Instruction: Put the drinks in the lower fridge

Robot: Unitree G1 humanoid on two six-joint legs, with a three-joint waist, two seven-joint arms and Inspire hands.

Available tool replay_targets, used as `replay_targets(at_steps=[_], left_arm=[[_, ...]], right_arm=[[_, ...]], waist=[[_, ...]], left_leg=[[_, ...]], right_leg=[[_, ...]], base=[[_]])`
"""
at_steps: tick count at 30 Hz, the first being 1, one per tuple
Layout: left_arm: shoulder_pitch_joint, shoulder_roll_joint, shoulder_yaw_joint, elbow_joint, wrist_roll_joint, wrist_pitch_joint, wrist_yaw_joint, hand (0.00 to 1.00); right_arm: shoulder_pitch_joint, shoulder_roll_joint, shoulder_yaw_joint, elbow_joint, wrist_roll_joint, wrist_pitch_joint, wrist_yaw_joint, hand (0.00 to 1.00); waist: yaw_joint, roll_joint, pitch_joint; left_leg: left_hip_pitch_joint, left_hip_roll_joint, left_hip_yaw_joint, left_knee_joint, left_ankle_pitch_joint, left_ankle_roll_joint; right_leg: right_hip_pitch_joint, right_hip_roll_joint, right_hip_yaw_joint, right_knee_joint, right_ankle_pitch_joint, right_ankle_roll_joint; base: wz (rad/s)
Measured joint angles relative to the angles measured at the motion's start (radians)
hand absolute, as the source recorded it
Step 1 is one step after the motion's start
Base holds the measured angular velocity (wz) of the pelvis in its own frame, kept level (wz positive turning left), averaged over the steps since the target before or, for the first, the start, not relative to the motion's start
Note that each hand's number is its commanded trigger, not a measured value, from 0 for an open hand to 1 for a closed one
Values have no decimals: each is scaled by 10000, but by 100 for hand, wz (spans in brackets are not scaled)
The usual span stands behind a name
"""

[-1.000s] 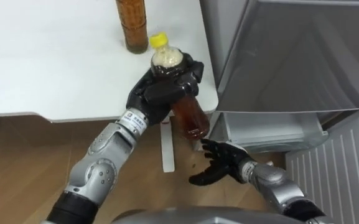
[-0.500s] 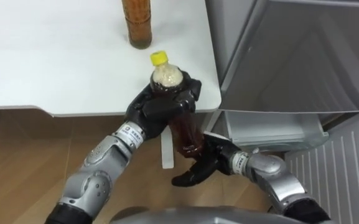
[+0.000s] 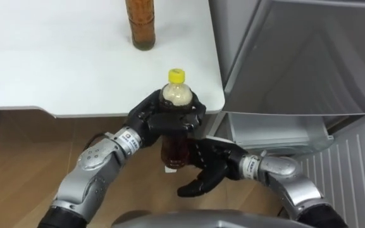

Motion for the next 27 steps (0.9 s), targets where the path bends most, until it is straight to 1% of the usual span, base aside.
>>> replay_targets(at_steps=[2, 7, 9, 12, 13, 17, 21, 25, 27], left_arm=[[0, -19, -14, 0, 510, -4, 0, 100], [2, -5, -20, 0, 956, -61, -2, 100], [2, -2, -38, 1, 959, -88, 0, 100], [2, 31, -130, 2, 953, -233, 19, 100], [2, 67, -204, 2, 952, -314, 36, 100], [7, 71, -368, 3, 917, -375, 39, 100], [15, 69, -416, 3, 917, -390, 46, 100], [16, 80, -469, 106, 919, -428, -50, 100], [21, 80, -473, 168, 919, -428, -65, 100]], right_arm=[[88, -36, -2, -240, 292, -6, 258, 0], [88, -69, -9, -237, 744, -14, 426, 0], [88, -79, -3, -235, 822, -14, 434, 0], [95, -133, 10, -214, 1355, -14, 421, 0], [94, -135, 71, -212, 1513, -17, 387, 0], [94, -119, 88, -203, 2138, -17, 261, 0], [114, -91, 108, -203, 2248, -16, 158, 0], [238, -104, 317, -205, 2688, -11, -122, 0], [256, -106, 397, -205, 2724, -10, -220, 0]], waist=[[5, -11, -4], [6, 3, 3], [-4, 9, 8], [16, 28, 26], [29, 37, 34], [40, 30, 82], [44, 14, 87], [254, -5, 71], [276, -2, 70]], left_leg=[[-13, -1, -55, 29, 1, -1], [26, -3, -63, 46, 2, 0], [32, -5, -66, 44, 2, 0], [34, -13, -72, 18, 2, 1], [38, -13, -71, 0, 3, 2], [43, -11, -67, -17, 5, -1], [1, -9, -59, -38, 5, 0], [41, -3, -12, -88, 5, 0], [36, -4, -10, -78, 5, 0]], right_leg=[[5, 3, -27, 18, 0, 0], [18, 4, -15, 29, 0, 0], [29, 4, -7, 30, 0, -1], [49, 5, 14, 30, 0, -1], [48, 7, 3, 29, 0, 0], [19, 12, -5, 17, 0, 0], [-8, 19, 1, 12, 0, 0], [0, 47, 26, 4, 0, 0], [-1, 42, 26, 4, 0, 0]], base=[[7], [0], [0], [0], [0], [0], [0], [-3], [0]])
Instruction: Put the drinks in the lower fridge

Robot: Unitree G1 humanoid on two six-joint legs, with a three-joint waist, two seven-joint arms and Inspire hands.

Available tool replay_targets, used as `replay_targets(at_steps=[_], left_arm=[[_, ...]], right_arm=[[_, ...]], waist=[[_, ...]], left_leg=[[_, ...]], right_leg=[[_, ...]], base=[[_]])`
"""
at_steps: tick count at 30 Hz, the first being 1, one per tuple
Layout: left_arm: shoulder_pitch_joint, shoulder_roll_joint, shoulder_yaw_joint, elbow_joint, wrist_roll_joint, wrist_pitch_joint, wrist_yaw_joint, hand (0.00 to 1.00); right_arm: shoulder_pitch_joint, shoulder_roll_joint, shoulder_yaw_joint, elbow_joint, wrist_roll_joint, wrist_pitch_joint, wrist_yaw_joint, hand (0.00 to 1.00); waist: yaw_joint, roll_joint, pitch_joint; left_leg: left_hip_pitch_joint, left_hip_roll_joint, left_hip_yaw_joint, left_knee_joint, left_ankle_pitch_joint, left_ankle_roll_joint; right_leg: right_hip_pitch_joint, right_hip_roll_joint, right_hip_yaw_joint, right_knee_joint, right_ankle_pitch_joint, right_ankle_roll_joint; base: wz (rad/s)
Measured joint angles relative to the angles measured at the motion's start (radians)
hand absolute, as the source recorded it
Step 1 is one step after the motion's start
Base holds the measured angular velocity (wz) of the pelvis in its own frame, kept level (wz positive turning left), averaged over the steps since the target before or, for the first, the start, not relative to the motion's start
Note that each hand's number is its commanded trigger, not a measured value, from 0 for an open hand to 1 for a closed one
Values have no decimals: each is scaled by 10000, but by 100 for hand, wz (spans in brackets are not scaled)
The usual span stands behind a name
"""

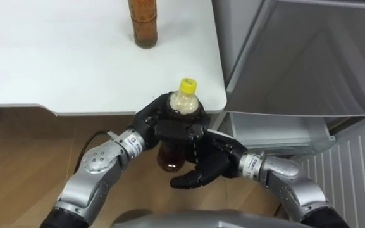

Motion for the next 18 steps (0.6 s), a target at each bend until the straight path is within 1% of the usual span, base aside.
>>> replay_targets(at_steps=[6, 8, 9, 10, 11, 12, 13, 15, 18], left_arm=[[1, -13, 9, 147, -1, -88, -23, 100], [4, -48, 22, 147, -7, -90, -20, 100], [4, -53, 26, 147, -7, -90, -20, 100], [4, -56, 27, 146, -5, -95, -20, 100], [3, -64, 29, 146, -9, -152, -14, 100], [3, -65, 32, 146, -10, -210, -10, 100], [3, -66, 35, 146, -16, -305, 0, 100], [3, -74, 34, 145, -41, -425, 17, 100], [3, -119, -15, 145, -436, -519, 10, 100]], right_arm=[[0, 9, 102, -2, 10, 8, -155, 0], [2, 8, 88, -4, 26, 8, -155, 0], [2, 8, 87, -4, 36, 8, -155, 15], [1, 9, 84, -3, 65, 8, -155, 55], [0, 7, 89, -1, 198, 9, -164, 64], [1, 8, 89, -1, 295, 9, -179, 69], [0, 8, 88, -2, 426, 8, -231, 100], [1, 9, 90, 2, 702, 8, -383, 100], [-1, 11, 72, 3, 1072, 7, -854, 100]], waist=[[55, 48, -22], [66, 116, -53], [67, 138, -64], [38, 173, -82], [11, 203, -89], [11, 218, -86], [-5, 242, -91], [-29, 261, -92], [2, 262, -89]], left_leg=[[-17, -3, -13, 53, 0, 0], [-33, -3, -12, 50, 0, 0], [-33, -3, -12, 51, 0, 0], [-34, -3, -11, 53, 0, 0], [-33, -2, -12, 55, 1, 0], [-30, -2, -11, 57, 4, 2], [-29, -2, -6, 59, 9, 6], [-30, -3, -4, 66, 10, 7], [-11, -3, 16, 67, 10, 8]], right_leg=[[6, -25, -13, 3, 0, 0], [-6, -28, -13, 3, 0, 0], [-6, -28, -14, 3, 0, 0], [-3, -29, -20, 3, 0, 0], [4, -33, -33, 3, 0, 0], [6, -35, -35, 3, 0, 0], [6, -38, -37, 5, 0, 0], [6, -41, -42, 15, 0, 0], [11, -38, -41, 20, 0, 0]], base=[[0], [0], [0], [0], [0], [0], [0], [0], [0]])
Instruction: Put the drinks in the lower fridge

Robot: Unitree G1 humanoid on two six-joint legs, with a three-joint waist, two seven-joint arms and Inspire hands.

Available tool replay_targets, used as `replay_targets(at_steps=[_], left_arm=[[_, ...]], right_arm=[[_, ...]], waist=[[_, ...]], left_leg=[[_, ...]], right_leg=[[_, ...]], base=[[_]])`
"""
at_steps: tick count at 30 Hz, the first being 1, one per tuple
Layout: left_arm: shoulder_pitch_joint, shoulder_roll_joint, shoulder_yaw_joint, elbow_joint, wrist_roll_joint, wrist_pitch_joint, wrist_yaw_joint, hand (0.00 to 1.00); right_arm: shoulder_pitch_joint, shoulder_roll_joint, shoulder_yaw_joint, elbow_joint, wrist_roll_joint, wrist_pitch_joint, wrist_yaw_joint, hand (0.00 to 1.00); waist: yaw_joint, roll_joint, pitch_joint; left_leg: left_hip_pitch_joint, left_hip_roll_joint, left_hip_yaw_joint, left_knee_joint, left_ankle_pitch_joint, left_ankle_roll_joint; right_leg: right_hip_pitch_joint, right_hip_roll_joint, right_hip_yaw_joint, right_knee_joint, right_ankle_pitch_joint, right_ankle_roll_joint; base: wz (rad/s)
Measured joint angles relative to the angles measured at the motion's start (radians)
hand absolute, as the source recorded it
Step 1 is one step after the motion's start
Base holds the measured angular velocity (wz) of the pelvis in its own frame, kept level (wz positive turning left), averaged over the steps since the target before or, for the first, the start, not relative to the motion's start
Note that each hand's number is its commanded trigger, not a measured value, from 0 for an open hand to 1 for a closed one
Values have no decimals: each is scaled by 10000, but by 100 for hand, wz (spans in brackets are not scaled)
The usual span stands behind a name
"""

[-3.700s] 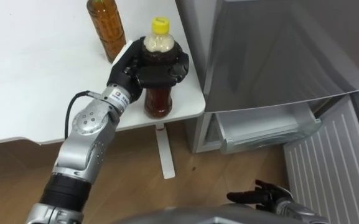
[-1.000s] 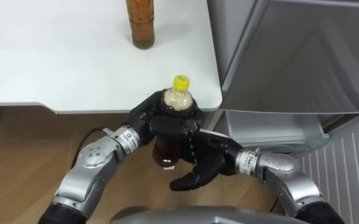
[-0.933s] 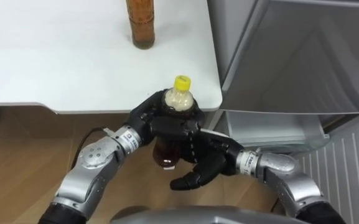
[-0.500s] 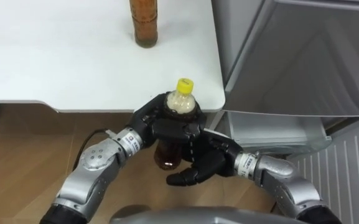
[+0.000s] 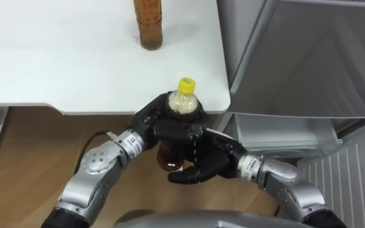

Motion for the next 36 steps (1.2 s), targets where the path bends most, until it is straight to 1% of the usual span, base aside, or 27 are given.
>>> replay_targets(at_steps=[3, 4, 5, 7, 9, 11, 14, 15, 16, 17, 18, 19, 25, 28, 36], left_arm=[[0, -26, -224, -1, -381, -147, -21, 100], [-11, -51, -311, -1, -384, -288, -5, 100], [-24, -55, -320, -1, -401, -324, 5, 100], [-35, -57, -320, 0, -723, -321, 99, 100], [-34, -57, -350, 0, -951, -313, 103, 100], [-62, -63, -418, 0, -968, -317, 103, 100], [-105, -75, -461, 0, -984, -325, 96, 100], [-103, -85, -472, 0, -1065, -318, 98, 91], [-101, -92, -501, 1, -1197, -317, 107, 62], [-102, -100, -502, 2, -1384, -311, 189, 47], [-104, -106, -505, 2, -1439, -312, 212, 4], [-110, -110, -516, 2, -1509, -312, 213, 0], [-125, -104, -623, 1, -1504, -322, 212, 0], [-154, -100, -560, 2, -1501, -329, 223, 0], [-157, -100, -476, 2, -1502, -331, 220, 0]], right_arm=[[-11, 4, -7, 26, 182, 0, -503, 100], [-2, 11, 21, 60, 395, 0, -615, 100], [3, 11, 38, 67, 487, 0, -615, 100], [-1, 12, 122, 66, 660, -8, -722, 100], [-8, 12, 206, 65, 741, -27, -847, 100], [-9, 75, 330, 66, 926, -24, -973, 100], [-9, 89, 482, 68, 1194, -17, -1243, 100], [-9, 92, 488, 68, 1201, -18, -1257, 100], [-9, 87, 487, 68, 1216, -26, -1258, 100], [-9, 93, 503, 67, 1220, -50, -1258, 100], [-10, 101, 505, 67, 1231, -51, -1264, 100], [-9, 107, 508, 67, 1249, -51, -1279, 100], [-5, 101, 595, 72, 1325, -23, -1468, 100], [0, 94, 635, 82, 1583, -24, -1467, 100], [-1, 95, 697, 81, 1647, -26, -1435, 100]], waist=[[70, -6, 7], [126, -15, 24], [140, -26, 44], [159, -52, 68], [176, -60, 73], [179, -92, 87], [200, -95, 88], [201, -95, 89], [202, -98, 90], [199, -99, 90], [197, -99, 90], [197, -98, 91], [197, -97, 92], [186, -92, 94], [193, -66, 104]], left_leg=[[15, -5, 5, -12, 0, 0], [22, -5, 5, -12, 0, 0], [24, -4, 5, -12, 0, 0], [4, -2, 3, -16, 0, 0], [-12, -3, 0, -23, -2, 0], [-16, -4, -6, -37, -2, 1], [14, -6, -6, -27, -1, 1], [16, -6, -6, -22, -2, 2], [17, -6, -6, -17, -2, 2], [17, -6, -6, -21, -1, 1], [16, -6, -6, -26, -1, 2], [14, -6, -6, -39, -2, 2], [10, -6, -3, -51, -2, 1], [-6, -6, -1, -45, -2, 2], [-34, -5, 0, -15, -2, 3]], right_leg=[[7, 9, -1, -6, 0, 0], [6, 20, -1, -6, 0, 0], [5, 21, -3, -7, 0, 0], [-7, 28, -20, -13, 0, 0], [-15, 38, -67, -12, 0, 0], [-20, 28, -150, -12, 0, 1], [-24, 16, -163, -12, 0, 1], [-24, 16, -168, -12, 0, 0], [-25, 17, -184, -13, 0, 1], [-24, 18, -206, -12, 0, 1], [-24, 18, -211, -13, 0, 1], [-23, 19, -215, -13, 0, 1], [-20, 20, -228, -11, 0, 0], [-21, 20, -226, -11, 0, 0], [-30, 17, -226, -11, 0, 0]], base=[[0], [0], [0], [0], [0], [0], [0], [0], [0], [0], [0], [0], [0], [0], [0]])
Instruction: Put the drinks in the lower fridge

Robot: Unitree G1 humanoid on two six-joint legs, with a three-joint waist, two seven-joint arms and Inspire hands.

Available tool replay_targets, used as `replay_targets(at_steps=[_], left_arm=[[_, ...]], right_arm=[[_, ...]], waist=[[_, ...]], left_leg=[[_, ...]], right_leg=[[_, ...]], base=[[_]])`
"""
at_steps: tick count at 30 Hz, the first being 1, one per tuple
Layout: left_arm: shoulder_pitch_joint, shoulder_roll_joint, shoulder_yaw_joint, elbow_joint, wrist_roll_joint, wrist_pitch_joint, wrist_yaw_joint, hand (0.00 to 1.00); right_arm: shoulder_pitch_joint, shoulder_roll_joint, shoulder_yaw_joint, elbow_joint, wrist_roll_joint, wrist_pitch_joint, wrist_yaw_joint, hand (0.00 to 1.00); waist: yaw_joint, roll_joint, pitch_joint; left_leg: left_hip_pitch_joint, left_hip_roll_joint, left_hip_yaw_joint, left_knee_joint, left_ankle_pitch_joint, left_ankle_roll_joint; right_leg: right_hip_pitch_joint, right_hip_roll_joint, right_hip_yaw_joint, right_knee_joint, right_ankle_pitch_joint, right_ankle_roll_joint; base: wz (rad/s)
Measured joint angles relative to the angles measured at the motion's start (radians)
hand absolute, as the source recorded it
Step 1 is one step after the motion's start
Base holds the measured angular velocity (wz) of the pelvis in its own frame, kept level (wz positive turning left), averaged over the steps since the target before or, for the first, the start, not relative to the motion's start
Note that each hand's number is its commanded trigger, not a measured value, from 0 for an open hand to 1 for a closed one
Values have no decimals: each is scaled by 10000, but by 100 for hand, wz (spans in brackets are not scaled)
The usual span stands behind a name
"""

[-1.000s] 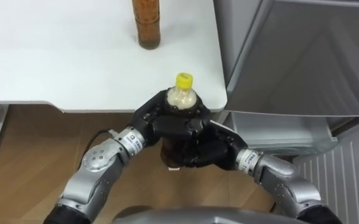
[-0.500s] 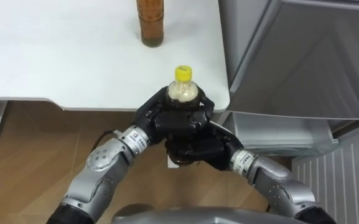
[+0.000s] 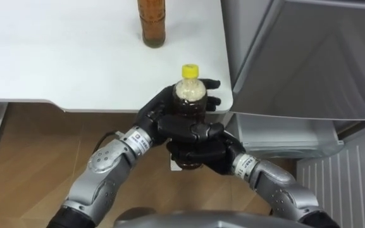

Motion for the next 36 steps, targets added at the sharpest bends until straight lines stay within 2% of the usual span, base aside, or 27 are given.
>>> replay_targets(at_steps=[7, 13, 18, 21, 25, 29, 32, 36], left_arm=[[-144, -12, 42, -57, -18, -8, -37, 0], [-170, -12, 147, -527, -23, -7, -32, 0], [-174, -10, 382, -1620, -11, 91, -27, 0], [-200, -17, 651, -2278, -15, 94, -37, 0], [-397, -46, 1146, -3561, -31, 89, -28, 0], [-727, -139, 1398, -4717, -42, -258, -16, 0], [-798, -218, 1723, -5665, -43, -738, -23, 0], [-799, -169, 2165, -5968, -33, -915, 1, 0]], right_arm=[[-4, -12, 60, -2, 404, -8, 73, 100], [-7, -23, 131, -12, 781, -341, 293, 100], [-10, -20, 192, -328, 1456, -564, 813, 100], [-26, -3, 158, -351, 1601, -773, 1219, 100], [-9, -98, 167, -412, 1560, -776, 1702, 100], [45, -155, 180, -411, 1084, -783, 1798, 100], [115, -280, 178, -495, 144, -729, 1850, 100], [451, -355, 26, -742, -55, -734, 1848, 100]], waist=[[-14, 70, -37], [-29, 71, -38], [-189, 105, -62], [-252, 155, -99], [-236, 179, -83], [-224, 243, -27], [-169, 302, -4], [7, 332, -5]], left_leg=[[-132, 2, 49, 19, 2, 1], [-138, 1, 48, 22, 2, 1], [-149, 2, 2, 130, 1, 2], [-70, 1, 15, 88, 2, 1], [-22, 2, 17, 11, 0, 0], [66, -6, 20, -21, -4, 3], [127, -4, 32, -20, -3, 3], [191, 3, 31, -63, -1, 0]], right_leg=[[-139, 1, 42, 17, 3, -5], [-151, 4, 33, 4, 3, -4], [-122, -13, 7, 0, 3, -5], [-106, 4, 157, -3, 3, -5], [-77, 20, 262, -5, 6, -10], [40, 27, 284, -37, 7, -12], [48, 12, 266, -38, 7, -12], [91, 7, 230, -42, 7, -12]], base=[[-1], [0], [2], [-3], [-3], [0], [0], [0]])
